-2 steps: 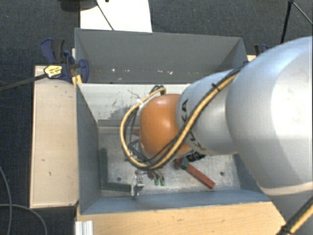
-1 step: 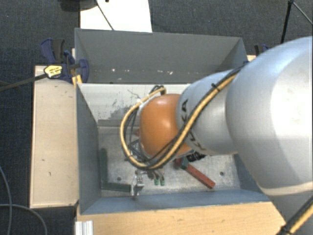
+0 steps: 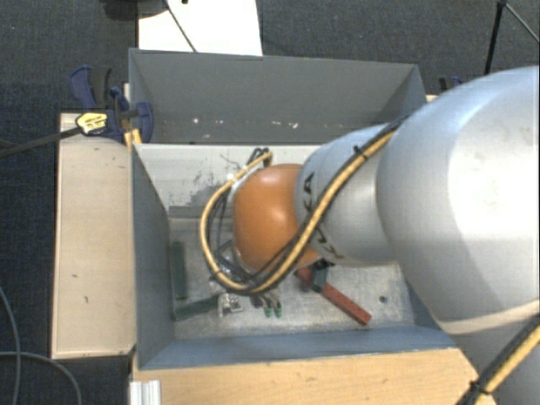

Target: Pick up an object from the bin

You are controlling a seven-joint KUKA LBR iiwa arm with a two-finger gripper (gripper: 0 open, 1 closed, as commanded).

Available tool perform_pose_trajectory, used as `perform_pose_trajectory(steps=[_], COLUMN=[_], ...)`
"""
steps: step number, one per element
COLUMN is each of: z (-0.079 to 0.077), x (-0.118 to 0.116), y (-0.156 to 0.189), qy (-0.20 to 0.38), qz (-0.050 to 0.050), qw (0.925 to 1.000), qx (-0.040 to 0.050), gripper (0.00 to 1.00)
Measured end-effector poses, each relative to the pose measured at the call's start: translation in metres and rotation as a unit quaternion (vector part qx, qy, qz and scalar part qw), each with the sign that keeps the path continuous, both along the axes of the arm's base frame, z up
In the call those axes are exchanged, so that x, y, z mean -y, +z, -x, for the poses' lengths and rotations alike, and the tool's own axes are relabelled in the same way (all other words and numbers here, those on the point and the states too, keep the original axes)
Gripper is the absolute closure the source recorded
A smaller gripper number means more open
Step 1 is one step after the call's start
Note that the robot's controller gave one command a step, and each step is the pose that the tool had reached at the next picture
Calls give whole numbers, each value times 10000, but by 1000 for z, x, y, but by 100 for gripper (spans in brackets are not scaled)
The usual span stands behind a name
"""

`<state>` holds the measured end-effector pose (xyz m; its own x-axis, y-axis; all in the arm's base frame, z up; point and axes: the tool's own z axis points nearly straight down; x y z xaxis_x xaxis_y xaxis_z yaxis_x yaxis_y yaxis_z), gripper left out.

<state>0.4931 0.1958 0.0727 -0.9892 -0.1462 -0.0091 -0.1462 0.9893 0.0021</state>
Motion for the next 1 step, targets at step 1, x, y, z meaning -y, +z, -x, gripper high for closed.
perform_pose_trajectory(steps=[1], z=[0], x=[0], y=[0], qy=[-9], qz=[-1], qw=[10000], qx=[-1], gripper=[100])
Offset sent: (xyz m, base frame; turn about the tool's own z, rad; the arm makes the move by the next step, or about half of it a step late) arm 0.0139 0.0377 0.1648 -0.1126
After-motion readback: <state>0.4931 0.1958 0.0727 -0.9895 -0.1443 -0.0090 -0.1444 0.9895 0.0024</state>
